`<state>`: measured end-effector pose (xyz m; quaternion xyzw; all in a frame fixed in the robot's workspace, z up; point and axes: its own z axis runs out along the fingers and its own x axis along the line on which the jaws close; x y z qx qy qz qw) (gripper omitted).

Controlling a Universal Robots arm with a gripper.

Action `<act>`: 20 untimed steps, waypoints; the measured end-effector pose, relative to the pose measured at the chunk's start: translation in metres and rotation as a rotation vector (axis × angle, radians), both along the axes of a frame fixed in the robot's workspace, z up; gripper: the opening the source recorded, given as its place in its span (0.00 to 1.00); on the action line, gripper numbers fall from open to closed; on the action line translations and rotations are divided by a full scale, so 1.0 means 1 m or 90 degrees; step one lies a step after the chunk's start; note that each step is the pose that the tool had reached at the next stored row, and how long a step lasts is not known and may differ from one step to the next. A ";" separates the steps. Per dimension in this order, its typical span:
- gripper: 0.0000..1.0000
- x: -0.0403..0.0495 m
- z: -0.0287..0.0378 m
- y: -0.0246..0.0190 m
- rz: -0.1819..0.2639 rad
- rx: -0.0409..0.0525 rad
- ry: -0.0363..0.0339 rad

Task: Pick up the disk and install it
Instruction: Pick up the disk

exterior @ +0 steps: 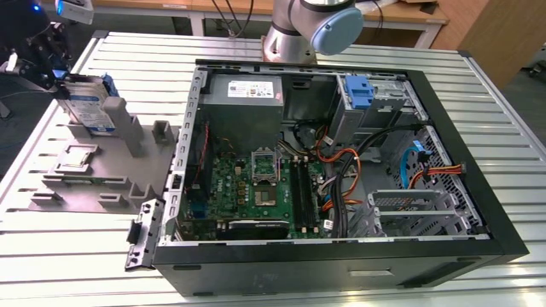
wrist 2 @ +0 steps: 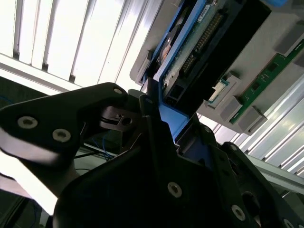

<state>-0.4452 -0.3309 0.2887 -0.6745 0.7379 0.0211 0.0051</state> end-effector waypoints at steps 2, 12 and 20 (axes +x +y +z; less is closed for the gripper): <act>0.37 0.0000 -0.0001 0.0000 0.000 0.0000 0.0000; 0.37 0.0000 -0.0002 0.0000 0.000 0.0000 -0.0001; 0.37 0.0000 -0.0003 0.0000 0.014 0.0001 -0.0001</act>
